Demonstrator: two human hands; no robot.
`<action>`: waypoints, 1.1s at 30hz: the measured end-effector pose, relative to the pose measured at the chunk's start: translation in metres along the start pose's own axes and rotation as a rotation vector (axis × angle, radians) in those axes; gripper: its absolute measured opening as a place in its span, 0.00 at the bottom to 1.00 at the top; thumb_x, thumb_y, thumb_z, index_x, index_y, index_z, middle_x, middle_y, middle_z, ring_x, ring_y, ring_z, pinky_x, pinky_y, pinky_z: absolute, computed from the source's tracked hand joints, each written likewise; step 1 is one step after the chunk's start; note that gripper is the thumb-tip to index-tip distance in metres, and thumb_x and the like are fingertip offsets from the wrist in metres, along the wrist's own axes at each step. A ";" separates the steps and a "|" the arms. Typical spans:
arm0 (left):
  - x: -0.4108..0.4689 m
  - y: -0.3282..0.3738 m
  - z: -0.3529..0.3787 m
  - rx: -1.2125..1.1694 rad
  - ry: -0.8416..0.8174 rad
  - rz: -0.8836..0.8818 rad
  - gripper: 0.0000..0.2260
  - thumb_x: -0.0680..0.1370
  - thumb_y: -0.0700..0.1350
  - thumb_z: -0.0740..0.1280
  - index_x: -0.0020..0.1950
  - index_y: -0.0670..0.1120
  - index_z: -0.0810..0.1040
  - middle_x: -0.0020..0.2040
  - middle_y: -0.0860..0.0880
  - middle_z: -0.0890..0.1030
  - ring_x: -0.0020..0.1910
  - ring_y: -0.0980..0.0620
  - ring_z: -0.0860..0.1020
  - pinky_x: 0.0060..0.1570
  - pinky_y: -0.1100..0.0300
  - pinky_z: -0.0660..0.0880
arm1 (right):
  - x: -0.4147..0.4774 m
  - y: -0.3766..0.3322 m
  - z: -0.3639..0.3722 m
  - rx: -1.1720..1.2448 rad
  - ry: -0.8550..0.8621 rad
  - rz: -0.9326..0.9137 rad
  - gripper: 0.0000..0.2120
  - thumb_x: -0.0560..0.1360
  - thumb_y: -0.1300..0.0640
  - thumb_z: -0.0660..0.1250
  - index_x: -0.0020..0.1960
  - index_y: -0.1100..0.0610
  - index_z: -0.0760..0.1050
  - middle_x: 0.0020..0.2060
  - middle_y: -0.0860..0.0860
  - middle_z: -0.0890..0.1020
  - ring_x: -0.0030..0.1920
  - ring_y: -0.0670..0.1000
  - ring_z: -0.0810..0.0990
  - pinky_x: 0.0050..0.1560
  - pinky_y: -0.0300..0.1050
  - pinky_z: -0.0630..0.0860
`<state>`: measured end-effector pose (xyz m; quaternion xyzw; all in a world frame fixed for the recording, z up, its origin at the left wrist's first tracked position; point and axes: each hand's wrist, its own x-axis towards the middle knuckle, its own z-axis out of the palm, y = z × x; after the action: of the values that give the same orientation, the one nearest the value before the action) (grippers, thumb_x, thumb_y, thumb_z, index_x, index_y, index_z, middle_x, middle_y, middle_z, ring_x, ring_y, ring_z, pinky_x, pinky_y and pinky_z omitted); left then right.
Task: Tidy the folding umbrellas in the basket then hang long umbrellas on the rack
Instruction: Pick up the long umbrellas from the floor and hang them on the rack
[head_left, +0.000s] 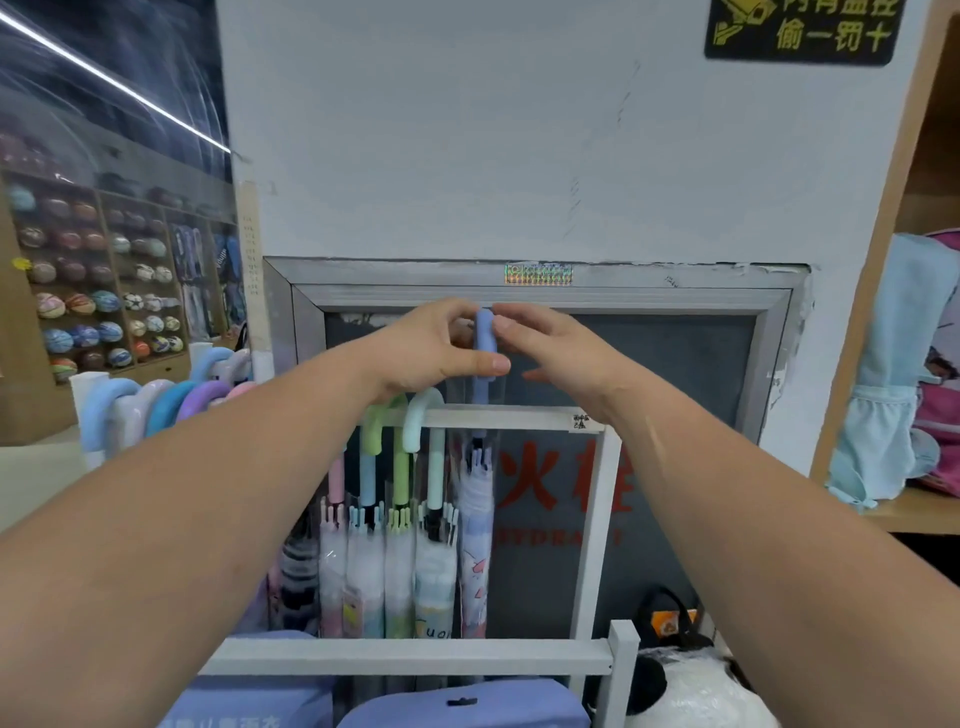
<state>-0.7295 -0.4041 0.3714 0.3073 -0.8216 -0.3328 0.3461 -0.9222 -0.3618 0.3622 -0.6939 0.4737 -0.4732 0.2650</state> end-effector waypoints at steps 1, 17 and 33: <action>-0.001 -0.002 0.003 0.040 -0.011 -0.004 0.31 0.65 0.53 0.81 0.65 0.49 0.75 0.56 0.49 0.85 0.58 0.54 0.83 0.64 0.52 0.76 | 0.001 0.001 0.003 -0.021 -0.016 -0.013 0.25 0.77 0.41 0.67 0.72 0.47 0.72 0.65 0.45 0.79 0.66 0.45 0.77 0.64 0.52 0.76; -0.010 -0.007 0.015 0.746 -0.193 -0.137 0.34 0.63 0.62 0.81 0.60 0.49 0.71 0.55 0.50 0.78 0.53 0.50 0.78 0.54 0.49 0.78 | 0.000 0.025 0.015 -0.465 -0.169 0.028 0.20 0.73 0.40 0.73 0.57 0.50 0.74 0.50 0.46 0.85 0.53 0.47 0.82 0.59 0.50 0.77; -0.089 -0.011 0.020 0.676 0.186 -0.024 0.48 0.67 0.64 0.77 0.81 0.52 0.58 0.78 0.50 0.67 0.75 0.48 0.67 0.71 0.51 0.67 | -0.086 0.015 0.025 -0.765 0.086 0.018 0.25 0.80 0.41 0.62 0.73 0.51 0.68 0.70 0.50 0.75 0.69 0.53 0.73 0.68 0.54 0.71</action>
<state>-0.6911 -0.3389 0.3201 0.4432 -0.8467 -0.0167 0.2940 -0.9142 -0.2916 0.3048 -0.7180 0.6327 -0.2886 -0.0291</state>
